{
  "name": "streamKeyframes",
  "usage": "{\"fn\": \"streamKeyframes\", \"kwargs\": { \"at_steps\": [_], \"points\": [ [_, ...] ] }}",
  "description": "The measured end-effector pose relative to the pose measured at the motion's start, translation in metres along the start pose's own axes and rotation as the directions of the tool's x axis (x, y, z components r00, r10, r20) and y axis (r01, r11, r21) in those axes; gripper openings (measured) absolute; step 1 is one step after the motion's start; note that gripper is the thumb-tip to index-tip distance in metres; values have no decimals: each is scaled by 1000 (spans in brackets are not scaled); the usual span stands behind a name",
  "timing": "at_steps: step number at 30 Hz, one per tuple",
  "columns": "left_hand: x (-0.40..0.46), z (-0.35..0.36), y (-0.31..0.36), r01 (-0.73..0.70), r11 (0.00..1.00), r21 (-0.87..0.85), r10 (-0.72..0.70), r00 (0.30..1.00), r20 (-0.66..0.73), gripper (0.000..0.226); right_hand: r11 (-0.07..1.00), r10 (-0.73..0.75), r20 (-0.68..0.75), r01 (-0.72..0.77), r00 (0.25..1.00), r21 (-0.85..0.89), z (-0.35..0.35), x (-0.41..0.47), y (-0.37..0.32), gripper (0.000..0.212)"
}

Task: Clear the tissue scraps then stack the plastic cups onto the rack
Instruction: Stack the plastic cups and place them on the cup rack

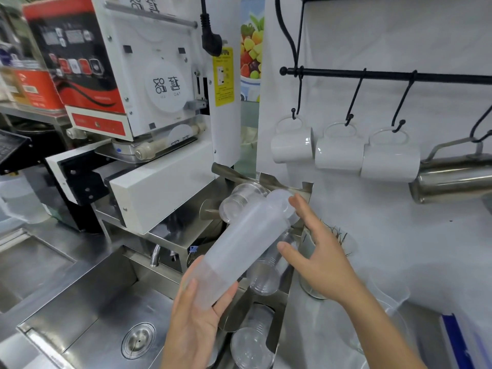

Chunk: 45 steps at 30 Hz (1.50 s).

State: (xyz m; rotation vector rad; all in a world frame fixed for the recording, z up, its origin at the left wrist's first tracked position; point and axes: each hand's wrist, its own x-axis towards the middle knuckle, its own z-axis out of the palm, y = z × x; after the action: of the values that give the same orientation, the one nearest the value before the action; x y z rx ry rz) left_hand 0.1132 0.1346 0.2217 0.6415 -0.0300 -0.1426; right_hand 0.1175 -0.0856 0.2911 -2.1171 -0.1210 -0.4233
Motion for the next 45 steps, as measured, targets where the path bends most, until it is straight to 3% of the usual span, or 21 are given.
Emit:
{"fn": "streamKeyframes", "kwargs": {
  "at_steps": [9,13,26,31,37,45],
  "points": [
    [1,19,5,2,980,-200,26,990,136,66,993,-27,-76,36,997,115,-2,-1,6,78],
    [0,32,7,-26,994,-106,41,988,146,66,989,-19,-92,33,996,145,-4,-2,7,81],
    [11,42,15,-85,994,-74,88,995,36,83,981,3,-81,13,997,196,-3,-2,8,80],
    [19,46,18,-135,991,3,135,988,71,69,982,17,-48,-7,999,191,-5,4,6,81],
    [25,49,16,-164,982,92,155,983,100,56,995,47,-49,-42,998,90,-2,6,6,78],
    [32,61,14,-254,942,218,238,966,98,70,989,75,-54,-81,996,-127,0,7,9,72]
  ]
}}
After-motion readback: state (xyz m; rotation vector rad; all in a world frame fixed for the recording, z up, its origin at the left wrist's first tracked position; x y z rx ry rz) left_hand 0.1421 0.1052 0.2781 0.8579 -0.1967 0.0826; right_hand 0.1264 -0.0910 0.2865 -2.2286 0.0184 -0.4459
